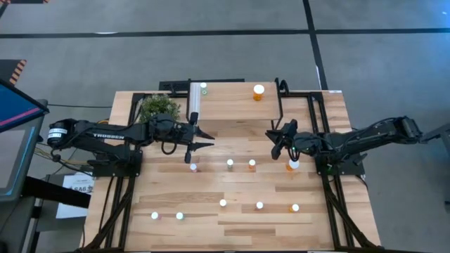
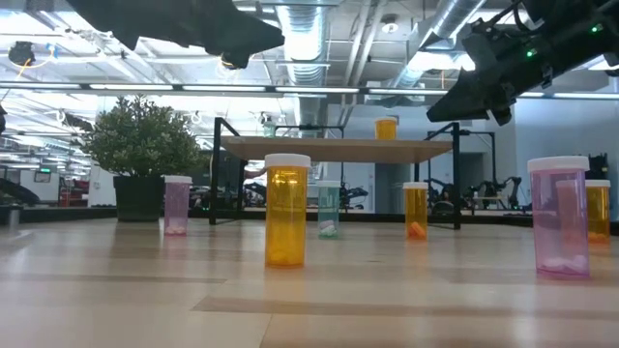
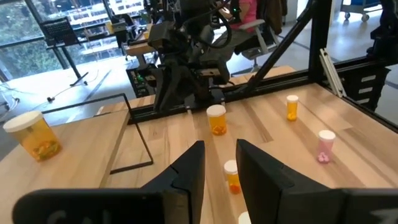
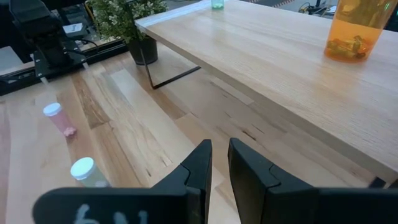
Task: Pick and place medicine bottles onto shelf by color
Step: Put the top pink small pill bottle on the shelf
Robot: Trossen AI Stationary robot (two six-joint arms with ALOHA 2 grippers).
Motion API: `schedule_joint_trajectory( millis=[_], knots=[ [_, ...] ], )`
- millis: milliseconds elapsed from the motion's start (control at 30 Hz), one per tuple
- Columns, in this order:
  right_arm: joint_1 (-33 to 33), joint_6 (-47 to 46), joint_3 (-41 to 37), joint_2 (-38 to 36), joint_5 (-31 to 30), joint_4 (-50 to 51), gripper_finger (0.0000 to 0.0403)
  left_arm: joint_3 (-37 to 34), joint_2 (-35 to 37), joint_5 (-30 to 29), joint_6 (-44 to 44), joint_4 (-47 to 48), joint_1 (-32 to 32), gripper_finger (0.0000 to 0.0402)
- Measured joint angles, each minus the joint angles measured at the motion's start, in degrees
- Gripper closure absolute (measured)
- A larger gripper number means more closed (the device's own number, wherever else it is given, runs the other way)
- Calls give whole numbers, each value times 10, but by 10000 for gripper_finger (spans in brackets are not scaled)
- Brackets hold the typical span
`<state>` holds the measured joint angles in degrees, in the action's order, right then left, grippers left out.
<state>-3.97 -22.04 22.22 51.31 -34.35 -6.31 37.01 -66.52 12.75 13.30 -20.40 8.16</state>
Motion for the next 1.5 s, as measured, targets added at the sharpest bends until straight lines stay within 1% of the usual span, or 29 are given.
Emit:
schedule_joint_trajectory(
  millis=[400,533,700,1067,1267,1500],
  knots=[
    [0,0,0,0,1,0,327,0,2,5,-5,-21,0,319],
    [0,0,0,0,1,0,327,0,2,6,-21,-11,0,319],
    [0,0,0,0,1,0,327,0,2,2,-17,20,0,319],
    [0,0,0,0,0,0,327,0,2,-2,-34,15,0,319],
    [0,0,0,0,0,0,327,0,2,-3,-44,-10,0,319],
    [0,0,0,0,0,0,327,0,2,-3,-88,-63,0,319]
  ],
)
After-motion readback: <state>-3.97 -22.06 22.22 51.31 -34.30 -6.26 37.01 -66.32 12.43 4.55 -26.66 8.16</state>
